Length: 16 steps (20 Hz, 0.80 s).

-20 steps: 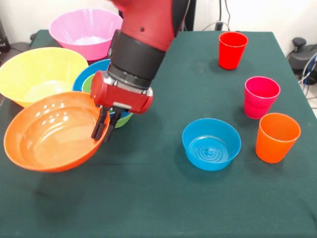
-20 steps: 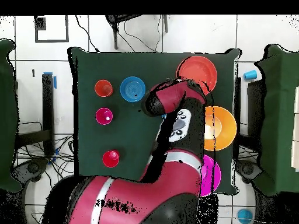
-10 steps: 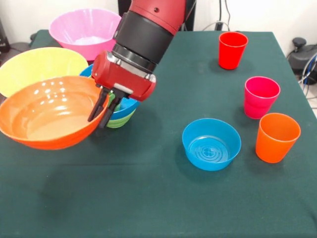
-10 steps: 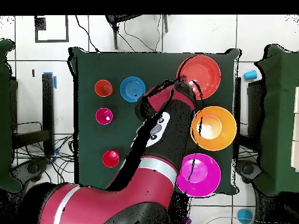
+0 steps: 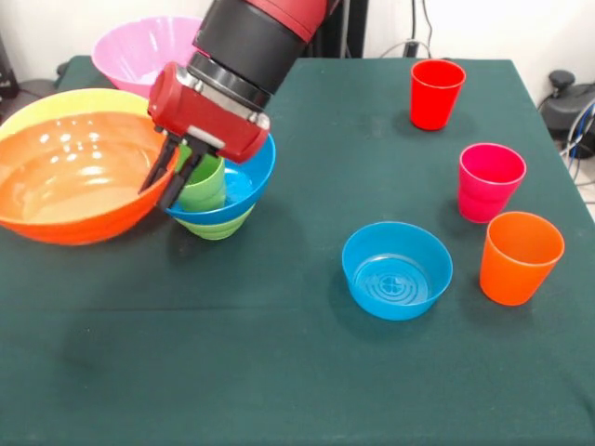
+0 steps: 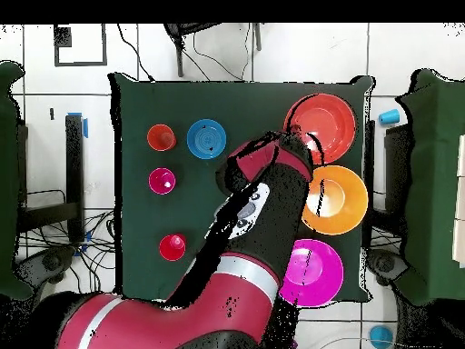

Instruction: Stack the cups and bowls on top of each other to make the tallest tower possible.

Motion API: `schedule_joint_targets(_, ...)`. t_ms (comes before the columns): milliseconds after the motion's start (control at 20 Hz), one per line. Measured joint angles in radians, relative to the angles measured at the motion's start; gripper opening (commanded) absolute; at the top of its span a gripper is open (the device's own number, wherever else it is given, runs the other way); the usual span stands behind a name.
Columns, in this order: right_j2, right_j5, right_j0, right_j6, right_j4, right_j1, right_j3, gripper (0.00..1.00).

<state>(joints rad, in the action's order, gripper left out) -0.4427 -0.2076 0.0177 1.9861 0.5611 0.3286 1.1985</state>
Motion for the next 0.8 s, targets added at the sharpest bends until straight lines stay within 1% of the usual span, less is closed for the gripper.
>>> schedule_joint_targets(150,0.005,0.000,-0.009,0.000,0.000,0.026,0.034,0.00)
schedule_joint_targets(250,0.016,0.000,-0.024,0.000,0.001,0.066,0.084,0.00)
schedule_joint_targets(600,0.017,0.000,-0.025,0.000,0.000,0.116,0.142,0.00)
schedule_joint_targets(800,0.018,0.000,-0.022,0.000,0.000,0.133,0.156,0.00)
